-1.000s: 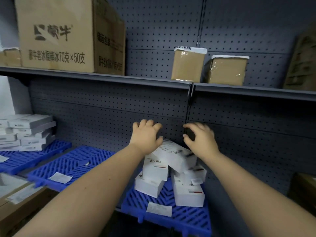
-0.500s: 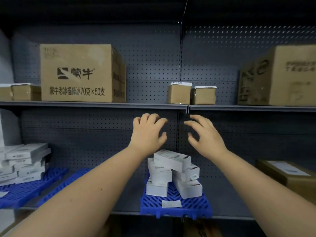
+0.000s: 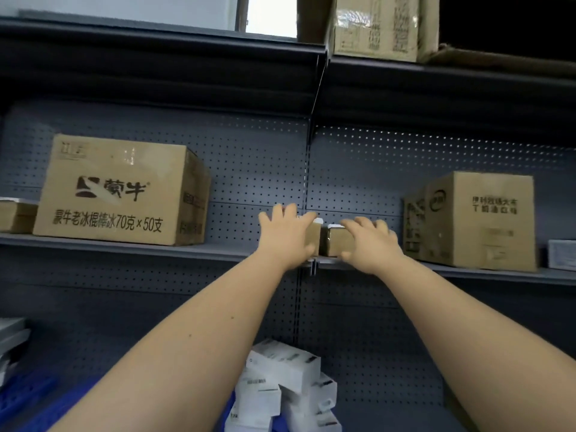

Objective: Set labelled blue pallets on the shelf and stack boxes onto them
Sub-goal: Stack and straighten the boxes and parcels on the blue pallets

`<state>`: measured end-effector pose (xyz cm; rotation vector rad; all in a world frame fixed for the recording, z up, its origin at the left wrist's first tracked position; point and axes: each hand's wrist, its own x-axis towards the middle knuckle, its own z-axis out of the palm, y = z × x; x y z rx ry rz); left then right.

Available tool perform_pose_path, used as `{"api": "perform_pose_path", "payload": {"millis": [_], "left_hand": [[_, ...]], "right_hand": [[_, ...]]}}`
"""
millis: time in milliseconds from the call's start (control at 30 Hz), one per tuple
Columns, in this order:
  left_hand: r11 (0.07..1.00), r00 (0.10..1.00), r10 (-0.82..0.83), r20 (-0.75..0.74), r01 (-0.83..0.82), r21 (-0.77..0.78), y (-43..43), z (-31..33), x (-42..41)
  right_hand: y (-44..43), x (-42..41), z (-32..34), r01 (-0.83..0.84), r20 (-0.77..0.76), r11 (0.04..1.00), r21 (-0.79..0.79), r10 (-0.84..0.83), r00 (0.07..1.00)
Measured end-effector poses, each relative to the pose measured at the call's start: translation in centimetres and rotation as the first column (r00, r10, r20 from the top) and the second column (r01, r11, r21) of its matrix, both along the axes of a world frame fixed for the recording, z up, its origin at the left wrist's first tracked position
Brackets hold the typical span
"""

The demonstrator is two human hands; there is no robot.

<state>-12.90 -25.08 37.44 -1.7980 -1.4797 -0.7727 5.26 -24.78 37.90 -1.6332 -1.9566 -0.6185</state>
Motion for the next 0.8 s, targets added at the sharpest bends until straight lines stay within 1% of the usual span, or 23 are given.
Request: {"api": "perform_pose_path", "payload": {"millis": [133,233,333,400,500,567,633,700,800], "left_hand": [[0.991,0.996,0.088,-0.001,-0.088,-0.098,4.0,1.8,1.5],[0.980,0.994,0.111,0.025,-0.105,-0.168,6.7,2.8,2.6],[0.977,0.992,0.112,0.065,-0.099,-0.187,8.8,3.3,3.4],[0.976,0.990,0.122,0.065,-0.107,-0.191,9.8,3.1,3.6],[0.979,0.992,0.094,0.079,-0.078,-0.190,11.0,2.8,3.5],[0.983,0.993,0.058,0.104,-0.039,-0.179,11.4,2.7,3.1],[0.989,0.995,0.034,0.089,-0.020,-0.147,11.2,2.5,2.6],[0.996,0.999,0.022,0.042,-0.019,-0.090,10.5,2.3,1.8],[0.999,1.000,0.014,-0.011,-0.013,0.045,8.4,2.9,-0.1]], "right_hand": [[3.7,0.2,1.3,-0.043,-0.059,0.998,-0.040,0.041,0.997],[6.8,0.1,2.1,-0.067,-0.075,0.994,-0.081,0.060,0.995],[9.7,-0.2,2.5,-0.092,-0.145,0.987,-0.131,0.072,0.987],[11.2,-0.4,2.4,-0.116,-0.178,0.985,-0.130,0.092,0.980],[12.7,-0.6,2.5,-0.159,-0.200,0.983,-0.087,0.140,0.970],[13.2,-1.0,2.3,-0.164,-0.193,0.985,-0.047,0.152,0.969],[13.2,-1.5,2.0,-0.158,-0.172,0.987,0.005,0.156,0.973],[12.7,-1.9,1.9,-0.161,-0.153,0.984,0.080,0.172,0.973],[10.9,-2.7,2.8,-0.213,-0.153,0.954,0.210,0.247,0.957]]}}
